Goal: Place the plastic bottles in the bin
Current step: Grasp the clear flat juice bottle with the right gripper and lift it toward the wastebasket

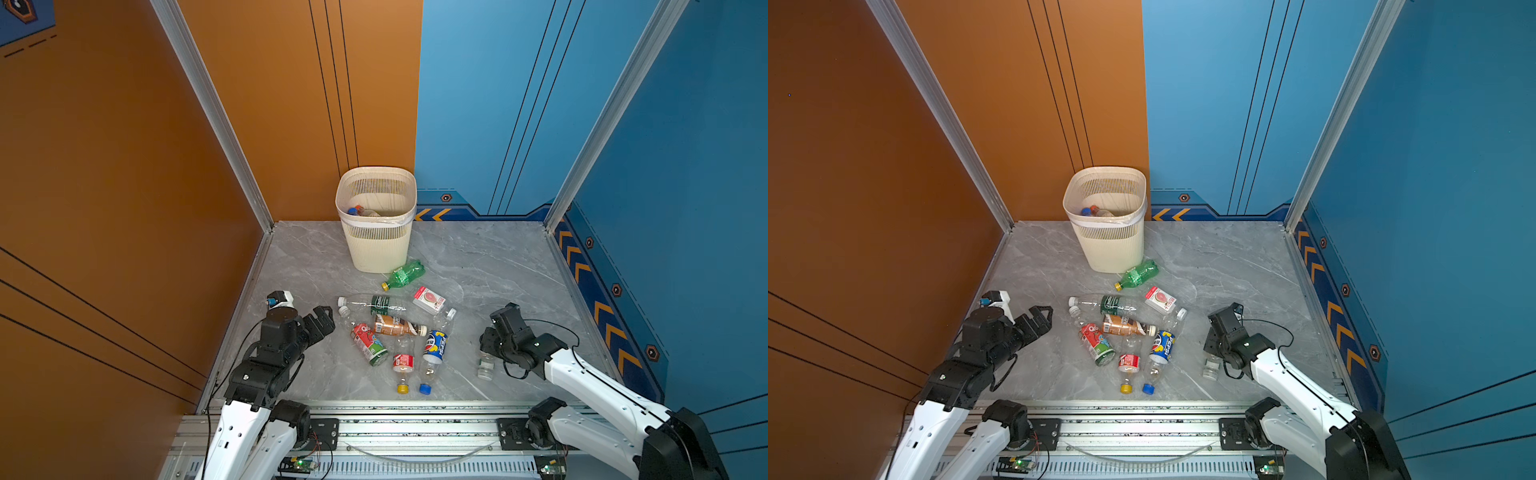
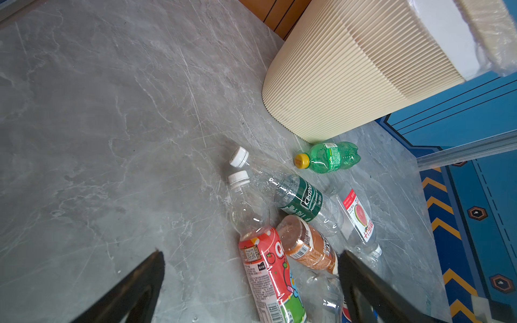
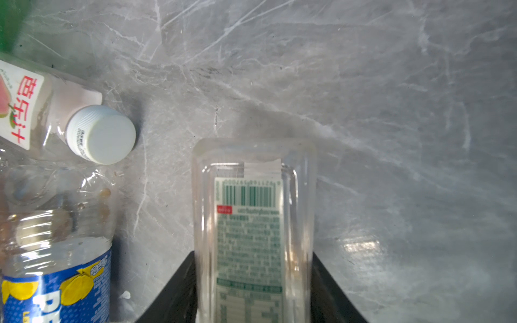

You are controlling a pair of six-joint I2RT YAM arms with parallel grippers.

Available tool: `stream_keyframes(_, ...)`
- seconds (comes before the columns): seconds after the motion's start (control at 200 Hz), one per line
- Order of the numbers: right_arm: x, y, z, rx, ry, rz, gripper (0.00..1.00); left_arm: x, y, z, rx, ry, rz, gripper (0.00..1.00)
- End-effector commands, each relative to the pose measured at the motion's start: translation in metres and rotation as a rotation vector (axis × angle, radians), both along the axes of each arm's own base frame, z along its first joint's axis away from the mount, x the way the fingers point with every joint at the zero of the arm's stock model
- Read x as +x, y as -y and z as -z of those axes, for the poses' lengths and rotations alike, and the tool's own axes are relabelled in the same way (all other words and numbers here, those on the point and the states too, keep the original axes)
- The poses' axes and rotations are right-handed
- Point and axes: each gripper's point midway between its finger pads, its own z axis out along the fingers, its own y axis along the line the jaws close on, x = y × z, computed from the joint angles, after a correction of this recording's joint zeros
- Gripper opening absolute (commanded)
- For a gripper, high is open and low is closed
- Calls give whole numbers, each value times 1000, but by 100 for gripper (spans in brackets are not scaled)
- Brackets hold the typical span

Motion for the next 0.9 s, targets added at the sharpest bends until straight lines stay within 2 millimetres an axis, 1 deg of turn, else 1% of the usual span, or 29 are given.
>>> stream_keyframes(0.0, 12, 1, -28, -19, 71, -2, 50, -7, -5, 13, -2, -36, -23, 98)
stream_keyframes(0.095, 19, -3, -56, -2, 124, -9, 49, -10, -6, 18, -5, -45, -31, 98)
stream_keyframes(0.14, 25, -6, -74, 8, 160, -15, 49, -11, -7, 20, -7, -47, -34, 98)
stream_keyframes(0.3, 50, -20, -144, 52, 312, -39, 49, -16, -7, 28, -23, -63, -40, 98)
stream_keyframes(0.401, 72, -38, -189, 95, 409, -64, 49, -20, -7, 32, -33, -68, -43, 98)
stream_keyframes(0.496, 95, -61, -231, 137, 501, -98, 49, -22, -9, 34, -37, -67, -50, 98)
stream_keyframes(0.661, 135, -114, -302, 204, 653, -178, 49, -24, -9, 37, -45, -75, -51, 98)
stream_keyframes(0.676, 139, -119, -305, 206, 658, -186, 49, -24, -9, 36, -46, -73, -50, 98)
stream_keyframes(0.701, 145, -128, -317, 218, 680, -199, 49, -25, -8, 36, -48, -75, -48, 98)
stream_keyframes(0.771, 160, -152, -341, 243, 725, -240, 49, -25, -8, 36, -51, -74, -46, 98)
stream_keyframes(0.826, 172, -168, -356, 257, 752, -264, 49, -26, -8, 37, -55, -76, -46, 98)
stream_keyframes(0.891, 186, -184, -372, 273, 787, -280, 49, -27, -7, 37, -62, -76, -43, 98)
